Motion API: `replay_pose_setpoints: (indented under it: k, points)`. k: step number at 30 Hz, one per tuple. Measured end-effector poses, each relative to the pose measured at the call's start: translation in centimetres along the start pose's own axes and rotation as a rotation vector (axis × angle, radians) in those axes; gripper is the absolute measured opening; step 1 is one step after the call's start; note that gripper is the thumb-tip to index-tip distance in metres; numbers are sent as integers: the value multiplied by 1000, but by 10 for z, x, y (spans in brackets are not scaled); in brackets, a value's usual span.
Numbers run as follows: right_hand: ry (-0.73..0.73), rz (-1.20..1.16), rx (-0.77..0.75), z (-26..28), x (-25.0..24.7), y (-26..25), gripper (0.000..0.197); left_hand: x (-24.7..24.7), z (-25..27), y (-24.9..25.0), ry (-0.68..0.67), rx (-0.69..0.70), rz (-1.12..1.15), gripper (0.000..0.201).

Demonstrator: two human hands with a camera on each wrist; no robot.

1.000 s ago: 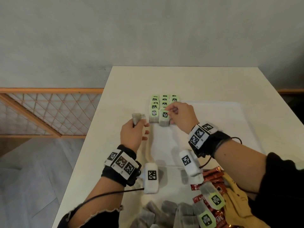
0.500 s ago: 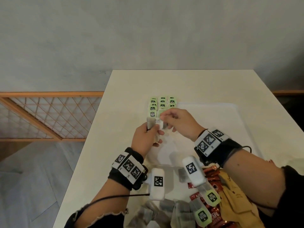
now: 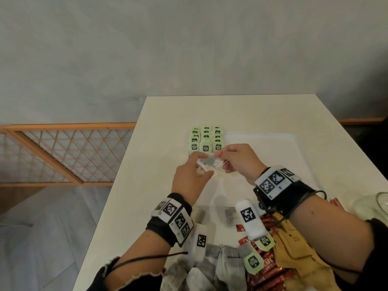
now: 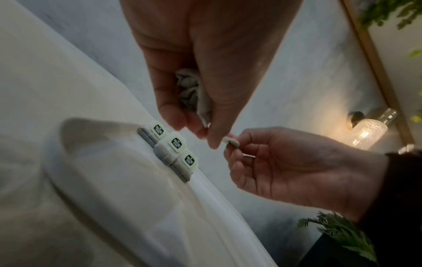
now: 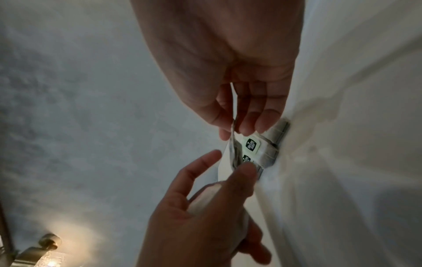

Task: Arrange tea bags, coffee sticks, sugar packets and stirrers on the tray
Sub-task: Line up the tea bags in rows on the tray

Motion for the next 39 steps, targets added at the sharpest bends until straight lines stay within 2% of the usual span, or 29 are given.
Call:
replay_pose_setpoints:
  k: [4,7,12,14,18,21,24,31,35,39]
  points:
    - [-66,-73,35,7,2,-4,15,5,-3,5,27,33,-110,9]
    - [-95,-23,-5,10,0,-6,21,3,-7,5,25,23,-80,6]
    - [-125,488,-294,12,-1,-9,14,-3,-8,6,-36,-67,42,12]
    - [-108,565,-337,9,0,-9,14,-5,-7,7,-83,-113,95,14]
    - [-111,605,-308,3,1,-6,11,-15,-12,2,-38,-217,187,18]
    - [-231,553,-224,-2,5,0,3,-24,-19,-6,47,-255,181,18]
    - [-322,510,-157,-10,14,7,4,-30,-26,-13,105,-280,159,23]
    - [-112,567,-228,-48,42,2,6,-28,-35,-28,78,-343,177,36]
    - [4,621,-277,-67,52,1,10,-27,-38,-35,62,-422,269,29]
    - [21,640,-280,-76,55,2,10,-25,-38,-36,31,-467,354,26]
Point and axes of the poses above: each hand's wrist, its own z-axis away from the middle knuckle, its own x-axis out of the palm, y = z × x, the point moved 1 cm from there along -z, towards the middle knuckle
